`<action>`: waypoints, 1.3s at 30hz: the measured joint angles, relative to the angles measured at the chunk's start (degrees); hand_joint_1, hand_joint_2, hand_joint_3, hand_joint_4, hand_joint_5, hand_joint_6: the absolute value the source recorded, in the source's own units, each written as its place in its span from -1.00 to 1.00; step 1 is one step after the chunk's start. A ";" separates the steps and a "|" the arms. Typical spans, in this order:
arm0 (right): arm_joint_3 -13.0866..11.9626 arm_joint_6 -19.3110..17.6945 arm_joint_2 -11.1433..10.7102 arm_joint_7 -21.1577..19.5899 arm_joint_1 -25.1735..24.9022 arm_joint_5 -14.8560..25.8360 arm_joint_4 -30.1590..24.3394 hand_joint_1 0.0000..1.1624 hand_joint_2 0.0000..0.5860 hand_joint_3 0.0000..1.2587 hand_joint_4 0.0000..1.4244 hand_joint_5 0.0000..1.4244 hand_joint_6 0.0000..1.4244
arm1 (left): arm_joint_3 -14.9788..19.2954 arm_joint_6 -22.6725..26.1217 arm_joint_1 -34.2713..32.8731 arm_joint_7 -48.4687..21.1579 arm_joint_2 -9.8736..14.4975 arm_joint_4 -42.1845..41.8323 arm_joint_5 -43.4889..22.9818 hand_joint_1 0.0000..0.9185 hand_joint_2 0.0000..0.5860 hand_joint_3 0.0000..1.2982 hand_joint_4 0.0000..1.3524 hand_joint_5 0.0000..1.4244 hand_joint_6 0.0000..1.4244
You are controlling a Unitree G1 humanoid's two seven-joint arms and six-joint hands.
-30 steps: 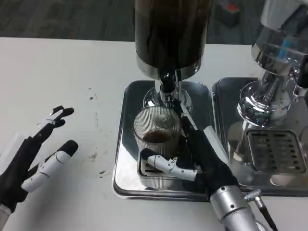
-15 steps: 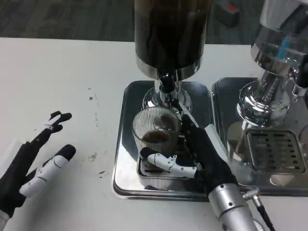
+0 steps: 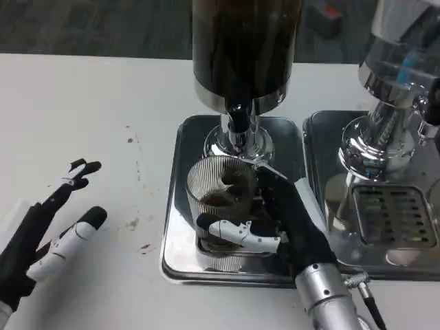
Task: Grasp the cup under the faucet to collect the drink, then remove the cup.
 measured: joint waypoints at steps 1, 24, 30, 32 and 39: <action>-0.16 -0.01 0.17 -0.07 0.06 0.21 0.00 0.66 -0.28 -0.36 -0.38 -0.40 -0.12 | 0.00 0.00 0.00 0.00 0.00 0.00 -0.35 -1.00 -0.44 -0.77 -1.00 -0.83 -1.00; -0.56 -0.43 0.28 -3.06 0.37 0.53 -0.40 0.88 -0.25 -0.25 -0.23 -0.10 0.13 | -0.20 -0.01 -0.02 -0.59 -0.20 0.06 -1.58 -1.00 -0.44 -0.77 -1.00 -0.83 -1.00; -0.53 -0.42 0.28 -3.31 0.44 0.25 -0.58 0.89 -0.27 -0.25 -0.23 -0.09 0.15 | -0.20 -0.01 -0.02 -0.71 -0.22 0.07 -1.61 -1.00 -0.44 -0.77 -1.00 -0.83 -1.00; -0.49 -0.41 0.27 -3.33 0.56 -0.34 -0.83 0.89 -0.28 -0.25 -0.23 -0.08 0.16 | -0.20 -0.01 -0.02 -0.72 -0.22 0.07 -1.64 -1.00 -0.44 -0.77 -1.00 -0.83 -1.00; -0.39 0.64 0.22 -3.32 1.42 -1.59 -2.80 0.89 -0.28 -0.25 -0.23 -0.08 0.17 | -0.24 -0.01 -0.10 -0.72 -0.22 0.22 -1.73 -1.00 -0.44 -0.77 -1.00 -0.83 -1.00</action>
